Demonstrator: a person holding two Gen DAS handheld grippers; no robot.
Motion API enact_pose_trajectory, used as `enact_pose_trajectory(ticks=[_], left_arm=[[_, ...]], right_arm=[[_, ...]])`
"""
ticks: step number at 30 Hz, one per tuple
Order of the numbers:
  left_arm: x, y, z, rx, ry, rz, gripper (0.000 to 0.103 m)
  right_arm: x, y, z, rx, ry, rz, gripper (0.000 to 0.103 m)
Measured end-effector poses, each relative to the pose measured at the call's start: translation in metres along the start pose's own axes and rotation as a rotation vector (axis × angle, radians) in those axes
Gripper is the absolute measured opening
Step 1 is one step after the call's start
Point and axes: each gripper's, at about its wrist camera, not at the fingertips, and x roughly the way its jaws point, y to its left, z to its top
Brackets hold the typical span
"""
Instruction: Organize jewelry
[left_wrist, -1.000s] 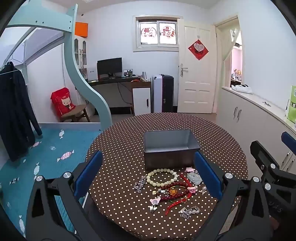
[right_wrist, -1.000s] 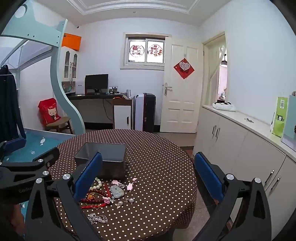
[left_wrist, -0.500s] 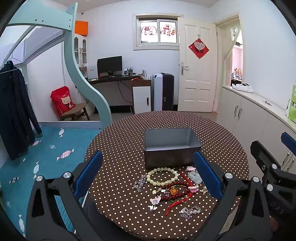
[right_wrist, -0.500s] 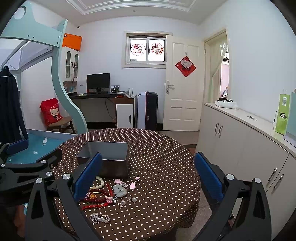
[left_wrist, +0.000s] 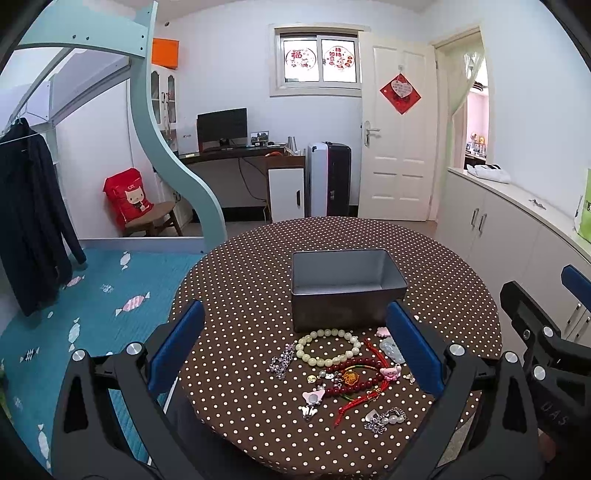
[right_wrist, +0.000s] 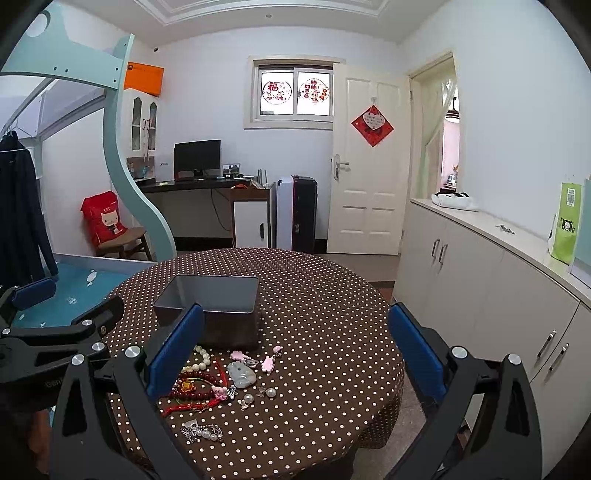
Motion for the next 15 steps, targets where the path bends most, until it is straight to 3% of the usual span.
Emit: enact_pose_trajectory(ticks=[15], left_arm=[[0.0004, 0.0004, -0.0022, -0.001, 0.007, 0.002, 0.098]], right_arm=[[-0.0003, 0.0027, 0.0008, -0.005, 0.004, -0.006, 0.096]])
